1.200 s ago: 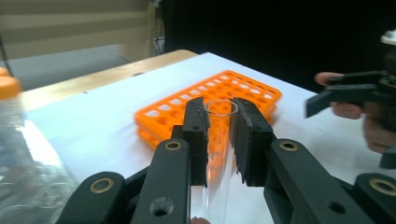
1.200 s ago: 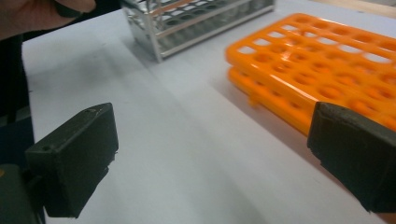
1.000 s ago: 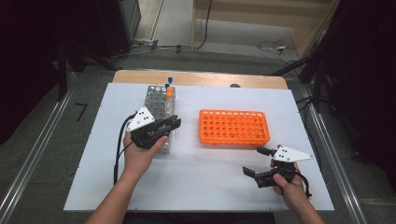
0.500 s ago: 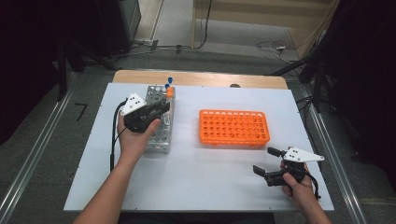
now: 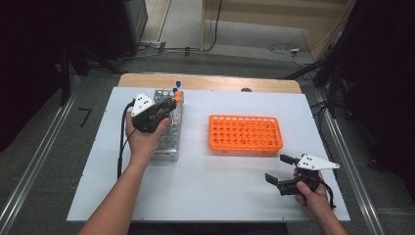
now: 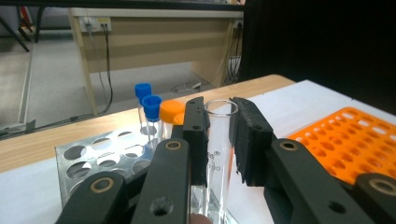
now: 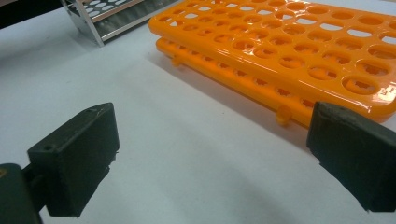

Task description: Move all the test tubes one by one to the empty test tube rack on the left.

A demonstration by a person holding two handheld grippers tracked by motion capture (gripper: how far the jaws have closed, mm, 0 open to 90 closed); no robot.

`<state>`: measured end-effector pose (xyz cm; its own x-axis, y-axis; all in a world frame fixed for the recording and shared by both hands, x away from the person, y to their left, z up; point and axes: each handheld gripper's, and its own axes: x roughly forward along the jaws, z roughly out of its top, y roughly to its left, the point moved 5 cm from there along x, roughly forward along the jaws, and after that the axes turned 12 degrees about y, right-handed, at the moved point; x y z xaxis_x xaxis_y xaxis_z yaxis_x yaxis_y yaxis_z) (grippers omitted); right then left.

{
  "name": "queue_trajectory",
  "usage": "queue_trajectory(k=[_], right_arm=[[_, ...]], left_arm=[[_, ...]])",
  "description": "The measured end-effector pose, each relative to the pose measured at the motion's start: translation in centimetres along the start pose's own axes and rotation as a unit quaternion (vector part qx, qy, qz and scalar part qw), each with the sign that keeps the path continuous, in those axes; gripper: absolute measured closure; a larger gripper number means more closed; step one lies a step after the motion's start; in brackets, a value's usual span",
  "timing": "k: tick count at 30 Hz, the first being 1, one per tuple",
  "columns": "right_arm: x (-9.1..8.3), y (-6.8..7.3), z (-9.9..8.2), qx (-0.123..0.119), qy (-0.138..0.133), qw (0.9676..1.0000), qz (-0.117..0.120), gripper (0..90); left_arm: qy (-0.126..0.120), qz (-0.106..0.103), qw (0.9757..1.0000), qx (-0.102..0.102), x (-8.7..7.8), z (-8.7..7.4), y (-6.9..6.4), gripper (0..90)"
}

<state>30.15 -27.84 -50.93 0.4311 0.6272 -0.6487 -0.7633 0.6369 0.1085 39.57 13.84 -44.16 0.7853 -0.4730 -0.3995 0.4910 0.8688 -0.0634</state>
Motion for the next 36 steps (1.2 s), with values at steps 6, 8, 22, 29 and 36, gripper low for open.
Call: queue_trajectory(k=[6,8,22,29,36], right_arm=[[0.0,-0.1,0.0,0.002,0.001,1.0,-0.002,1.1],[0.1,-0.2,0.0,0.001,0.0,1.0,-0.004,1.1],[0.1,-0.4,-0.1,0.005,0.002,1.0,-0.008,1.1],[0.2,-0.6,-0.1,0.007,0.002,0.9999,-0.01,1.1],[0.3,-0.6,0.0,0.006,0.001,0.9999,-0.011,1.0]], left_arm=[[0.032,0.003,0.9995,0.006,0.2,-0.4,-0.2,76.4],[0.049,-0.007,0.9988,0.0,0.4,-0.6,-0.1,75.9],[0.053,-0.004,0.9985,-0.015,0.1,-0.7,0.1,53.6],[0.053,-0.038,0.9975,-0.027,-0.7,-0.9,-0.3,18.9],[0.049,-0.058,0.9966,-0.03,-2.0,-1.3,-1.2,2.9]])
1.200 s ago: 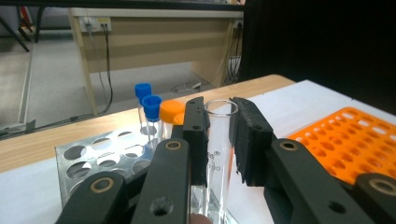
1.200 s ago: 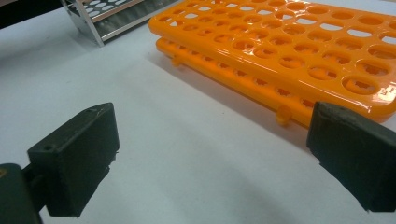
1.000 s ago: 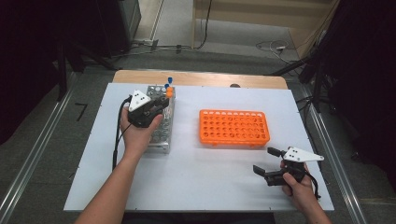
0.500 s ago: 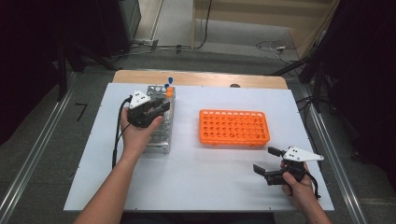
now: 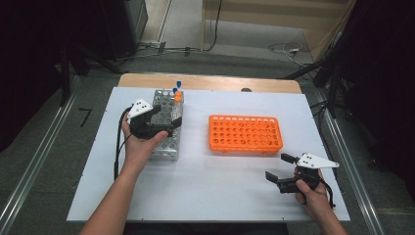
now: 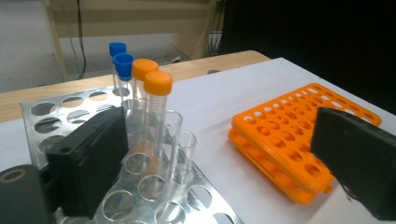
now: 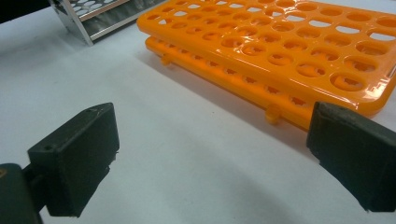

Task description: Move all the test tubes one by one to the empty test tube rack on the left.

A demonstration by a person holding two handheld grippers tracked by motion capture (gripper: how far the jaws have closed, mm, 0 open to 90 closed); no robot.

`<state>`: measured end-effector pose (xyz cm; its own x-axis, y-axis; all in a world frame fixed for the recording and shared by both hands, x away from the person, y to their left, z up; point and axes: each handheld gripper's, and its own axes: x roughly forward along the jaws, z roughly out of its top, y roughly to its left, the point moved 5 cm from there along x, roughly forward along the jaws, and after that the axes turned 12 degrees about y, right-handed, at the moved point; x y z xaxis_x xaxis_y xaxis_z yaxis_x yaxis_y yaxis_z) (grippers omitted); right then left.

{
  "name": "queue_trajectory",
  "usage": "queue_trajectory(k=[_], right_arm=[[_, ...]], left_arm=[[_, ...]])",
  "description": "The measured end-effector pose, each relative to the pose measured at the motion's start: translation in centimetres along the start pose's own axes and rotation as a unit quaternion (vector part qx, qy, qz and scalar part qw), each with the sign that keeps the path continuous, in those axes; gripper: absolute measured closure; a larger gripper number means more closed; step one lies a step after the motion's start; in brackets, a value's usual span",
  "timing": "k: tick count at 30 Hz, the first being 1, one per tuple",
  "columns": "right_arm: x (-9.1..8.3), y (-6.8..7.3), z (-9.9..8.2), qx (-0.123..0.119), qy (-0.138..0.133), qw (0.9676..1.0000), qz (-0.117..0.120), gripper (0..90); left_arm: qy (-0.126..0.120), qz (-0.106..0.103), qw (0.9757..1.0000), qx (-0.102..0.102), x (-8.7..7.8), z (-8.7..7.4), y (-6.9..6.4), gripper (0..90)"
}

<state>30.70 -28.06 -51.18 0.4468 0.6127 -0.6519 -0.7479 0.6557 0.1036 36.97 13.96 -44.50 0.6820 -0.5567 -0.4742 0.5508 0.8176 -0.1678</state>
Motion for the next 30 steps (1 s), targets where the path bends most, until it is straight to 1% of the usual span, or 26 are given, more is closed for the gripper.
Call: queue_trajectory(k=[5,8,14,16,19,23,30], right_arm=[[0.1,0.1,0.1,-0.001,0.0,1.0,0.001,1.1],[0.1,0.1,0.1,-0.001,0.0,1.0,0.001,1.1],[0.1,0.1,0.1,-0.001,0.0,1.0,0.0,1.1],[0.1,0.1,0.1,-0.001,-0.001,1.0,-0.001,1.1],[0.1,0.1,0.2,-0.002,-0.001,1.0,-0.001,1.1],[0.1,0.1,0.2,-0.004,-0.001,1.0,-0.001,1.1],[0.0,0.0,0.2,-0.002,-0.001,1.0,-0.002,1.1]], left_arm=[[0.004,-0.008,0.9999,0.008,-0.7,-0.9,-1.0,0.6],[0.005,-0.009,0.9999,0.013,-1.2,-1.4,-1.5,0.4],[0.004,-0.022,0.9997,0.01,-2.2,-2.5,-2.4,0.3],[0.006,-0.021,0.9997,0.014,-2.5,-2.9,-2.7,0.3],[0.004,-0.024,0.9996,0.015,-2.9,-3.4,-3.1,0.3],[-0.002,-0.031,0.9993,0.022,-3.5,-4.0,-3.7,0.3],[0.005,-0.03,0.9993,0.022,-3.9,-5.4,-4.0,0.3]])
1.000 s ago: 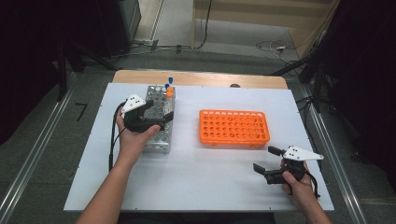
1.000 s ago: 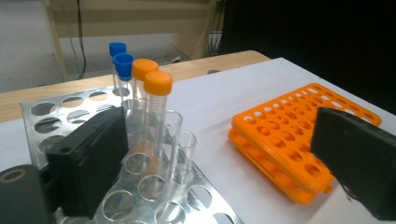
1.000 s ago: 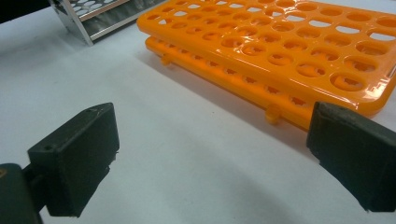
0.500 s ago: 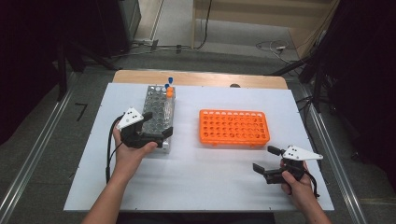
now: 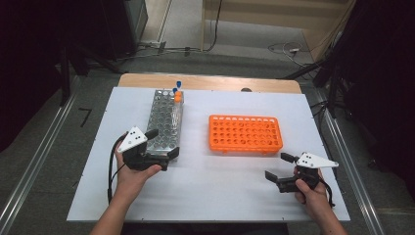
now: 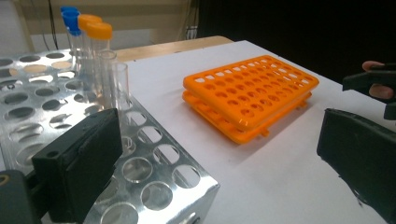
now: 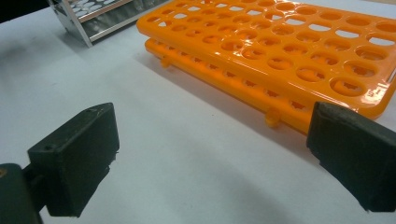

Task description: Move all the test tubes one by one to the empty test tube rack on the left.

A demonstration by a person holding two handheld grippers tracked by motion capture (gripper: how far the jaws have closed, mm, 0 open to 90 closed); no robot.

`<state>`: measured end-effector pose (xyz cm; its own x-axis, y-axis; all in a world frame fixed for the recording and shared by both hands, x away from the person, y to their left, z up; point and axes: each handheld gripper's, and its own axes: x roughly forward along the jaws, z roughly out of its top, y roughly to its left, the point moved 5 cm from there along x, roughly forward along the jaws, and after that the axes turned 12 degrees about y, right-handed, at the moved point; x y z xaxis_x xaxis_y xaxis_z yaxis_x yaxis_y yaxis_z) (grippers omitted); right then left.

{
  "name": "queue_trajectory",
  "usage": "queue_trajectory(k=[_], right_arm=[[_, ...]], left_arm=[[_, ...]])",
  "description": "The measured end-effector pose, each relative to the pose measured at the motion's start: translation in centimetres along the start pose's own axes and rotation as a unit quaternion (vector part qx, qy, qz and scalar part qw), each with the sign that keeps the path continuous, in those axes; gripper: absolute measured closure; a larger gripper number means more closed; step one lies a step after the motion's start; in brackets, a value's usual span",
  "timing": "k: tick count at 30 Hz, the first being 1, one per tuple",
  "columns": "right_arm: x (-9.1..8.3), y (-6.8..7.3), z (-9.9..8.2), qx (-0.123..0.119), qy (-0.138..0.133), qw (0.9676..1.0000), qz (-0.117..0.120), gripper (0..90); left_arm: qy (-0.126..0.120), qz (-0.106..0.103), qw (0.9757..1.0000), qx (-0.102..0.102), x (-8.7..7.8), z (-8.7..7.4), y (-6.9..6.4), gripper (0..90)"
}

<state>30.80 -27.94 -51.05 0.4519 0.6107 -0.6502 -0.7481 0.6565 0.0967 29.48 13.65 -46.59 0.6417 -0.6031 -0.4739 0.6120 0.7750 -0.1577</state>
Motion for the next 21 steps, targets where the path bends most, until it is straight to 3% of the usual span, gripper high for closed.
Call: queue_trajectory(k=[14,21], right_arm=[[-0.3,-0.3,0.0,0.0,-0.003,1.0,-0.004,1.0],[-0.4,-0.4,0.0,0.0,-0.006,1.0,-0.005,1.0]], left_arm=[[0.005,-0.002,1.0,0.005,-2.3,-2.7,-0.6,0.3],[0.009,0.007,0.9999,0.003,-3.3,-3.8,-0.4,0.3]])
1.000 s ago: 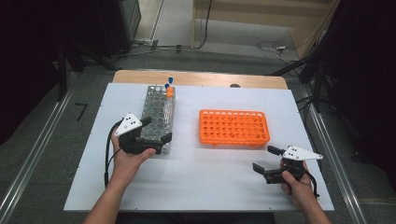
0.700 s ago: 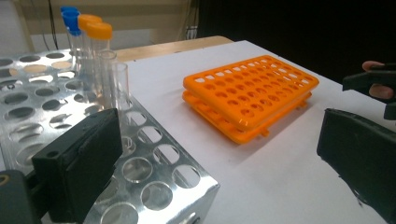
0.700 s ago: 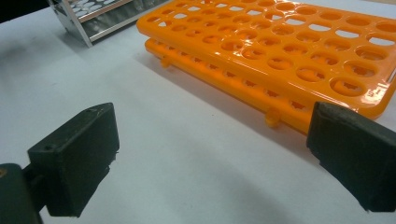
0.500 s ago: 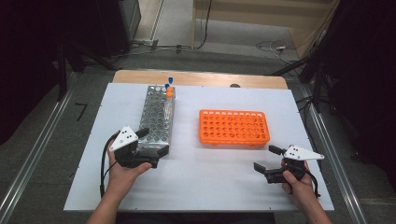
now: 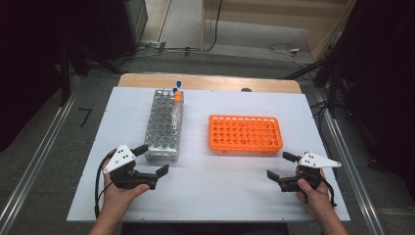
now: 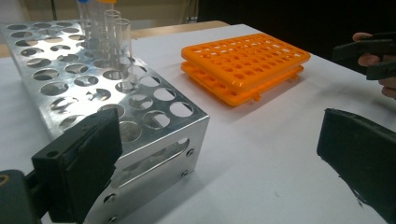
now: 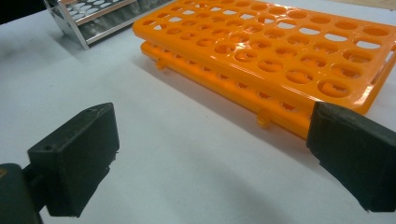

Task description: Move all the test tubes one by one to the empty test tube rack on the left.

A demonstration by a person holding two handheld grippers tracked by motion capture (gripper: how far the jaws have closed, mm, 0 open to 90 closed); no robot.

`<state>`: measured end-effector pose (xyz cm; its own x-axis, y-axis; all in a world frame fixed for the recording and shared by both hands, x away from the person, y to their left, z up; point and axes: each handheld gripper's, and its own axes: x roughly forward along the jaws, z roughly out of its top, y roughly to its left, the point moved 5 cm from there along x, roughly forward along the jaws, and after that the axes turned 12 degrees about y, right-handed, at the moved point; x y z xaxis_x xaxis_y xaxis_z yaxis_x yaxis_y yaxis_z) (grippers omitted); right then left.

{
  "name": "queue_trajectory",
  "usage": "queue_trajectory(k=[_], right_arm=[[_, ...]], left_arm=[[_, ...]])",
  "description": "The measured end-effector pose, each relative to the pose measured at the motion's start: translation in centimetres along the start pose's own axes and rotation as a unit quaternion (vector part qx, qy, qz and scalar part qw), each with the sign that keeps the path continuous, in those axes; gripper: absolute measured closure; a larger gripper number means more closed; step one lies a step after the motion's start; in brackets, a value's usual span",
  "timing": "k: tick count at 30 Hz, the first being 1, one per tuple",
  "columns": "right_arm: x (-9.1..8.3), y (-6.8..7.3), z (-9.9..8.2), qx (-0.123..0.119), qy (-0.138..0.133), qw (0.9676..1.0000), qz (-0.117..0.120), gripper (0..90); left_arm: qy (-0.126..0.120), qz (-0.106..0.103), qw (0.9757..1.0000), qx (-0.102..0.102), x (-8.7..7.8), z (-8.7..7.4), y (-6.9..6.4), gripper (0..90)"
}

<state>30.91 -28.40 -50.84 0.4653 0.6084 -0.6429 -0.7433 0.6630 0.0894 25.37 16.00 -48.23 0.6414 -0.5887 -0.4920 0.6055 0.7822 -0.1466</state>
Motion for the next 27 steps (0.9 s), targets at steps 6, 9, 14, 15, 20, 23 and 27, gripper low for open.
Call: queue_trajectory(k=[6,9,14,15,20,23,27], right_arm=[[0.1,-0.1,-0.1,-0.001,0.002,1.0,0.001,1.1],[0.1,-0.1,-0.1,-0.001,0.003,1.0,0.002,1.0],[0.2,0.0,-0.2,-0.002,0.007,1.0,0.002,1.0],[0.2,-0.1,-0.2,-0.002,0.006,1.0,0.001,1.0],[0.2,-0.1,-0.2,-0.003,0.006,1.0,0.004,1.0],[0.3,-0.1,-0.3,-0.004,0.01,0.9999,0.004,1.0],[0.4,0.0,-0.2,-0.004,0.01,0.9999,0.005,1.0]], left_arm=[[-0.002,0.008,0.9999,-0.013,-1.1,-0.9,0.7,0.3],[-0.004,0.01,0.9999,-0.012,-1.6,-1.3,1.0,0.3],[-0.011,0.012,0.9997,-0.016,-2.2,-1.5,1.5,0.3],[-0.012,0.012,0.9997,-0.018,-2.3,-1.5,1.6,0.3],[-0.009,0.012,0.9996,-0.023,-2.1,-1.6,1.8,0.3],[-0.008,0.011,0.9996,-0.024,-2.0,-1.6,1.8,0.3],[-0.007,0.011,0.9996,-0.025,-1.9,-1.7,1.7,0.3]])
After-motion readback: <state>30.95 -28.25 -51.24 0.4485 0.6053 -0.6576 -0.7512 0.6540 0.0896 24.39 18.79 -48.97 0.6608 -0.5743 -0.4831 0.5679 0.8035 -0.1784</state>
